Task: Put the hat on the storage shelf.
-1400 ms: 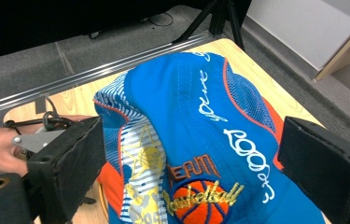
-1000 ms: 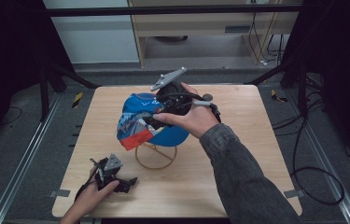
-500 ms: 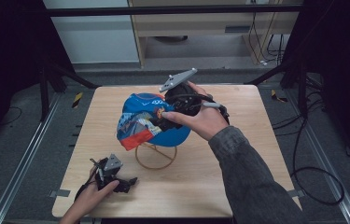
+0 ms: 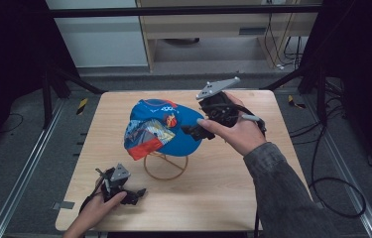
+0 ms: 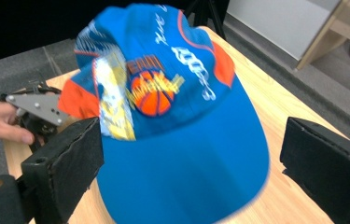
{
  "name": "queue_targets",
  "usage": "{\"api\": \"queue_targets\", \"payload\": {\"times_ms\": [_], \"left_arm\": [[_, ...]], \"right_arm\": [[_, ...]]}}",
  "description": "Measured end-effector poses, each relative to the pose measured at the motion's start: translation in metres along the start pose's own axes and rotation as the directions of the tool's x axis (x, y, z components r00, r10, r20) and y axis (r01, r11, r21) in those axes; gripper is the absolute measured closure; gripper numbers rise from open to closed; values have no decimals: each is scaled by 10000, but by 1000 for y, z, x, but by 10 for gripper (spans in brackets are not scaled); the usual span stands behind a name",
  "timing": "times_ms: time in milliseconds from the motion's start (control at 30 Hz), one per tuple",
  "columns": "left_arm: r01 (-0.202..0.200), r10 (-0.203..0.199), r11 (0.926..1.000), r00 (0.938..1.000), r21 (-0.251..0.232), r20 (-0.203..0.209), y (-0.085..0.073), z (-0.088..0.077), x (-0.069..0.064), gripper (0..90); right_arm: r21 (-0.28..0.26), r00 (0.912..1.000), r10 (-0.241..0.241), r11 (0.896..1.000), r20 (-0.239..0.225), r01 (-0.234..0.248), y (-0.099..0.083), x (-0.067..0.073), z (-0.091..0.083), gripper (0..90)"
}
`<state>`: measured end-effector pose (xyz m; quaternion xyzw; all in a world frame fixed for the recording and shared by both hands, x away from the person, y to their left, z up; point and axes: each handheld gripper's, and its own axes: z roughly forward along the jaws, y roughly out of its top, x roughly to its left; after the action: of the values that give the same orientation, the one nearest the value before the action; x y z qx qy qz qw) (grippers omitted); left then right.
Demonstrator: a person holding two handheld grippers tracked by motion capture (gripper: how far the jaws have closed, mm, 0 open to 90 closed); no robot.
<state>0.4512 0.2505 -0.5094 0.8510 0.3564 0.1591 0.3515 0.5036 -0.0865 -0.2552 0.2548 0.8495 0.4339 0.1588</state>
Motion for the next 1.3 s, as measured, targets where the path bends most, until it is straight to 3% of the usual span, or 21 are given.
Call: {"api": "queue_targets", "payload": {"times_ms": [300,967,1233,1300], "left_arm": [[3,-3,10000,10000,-7,1,0,0,0,0],[30,-30,10000,10000,-6,2,0,0,-1,0],[-1,0,10000,10000,32,2,0,0,-1,0],[1,-1,10000,10000,31,3,0,0,-1,0]], "right_arm": [[88,9981,500,9987,359,-503,-25,-16,-15,67],[93,9921,887,9959,889,-899,-57,-26,-38,74],[-136,9805,1260,9920,1511,-1254,-85,-37,-48,102],[-240,9803,1323,9912,1470,-1302,-93,-38,-48,106]]}}
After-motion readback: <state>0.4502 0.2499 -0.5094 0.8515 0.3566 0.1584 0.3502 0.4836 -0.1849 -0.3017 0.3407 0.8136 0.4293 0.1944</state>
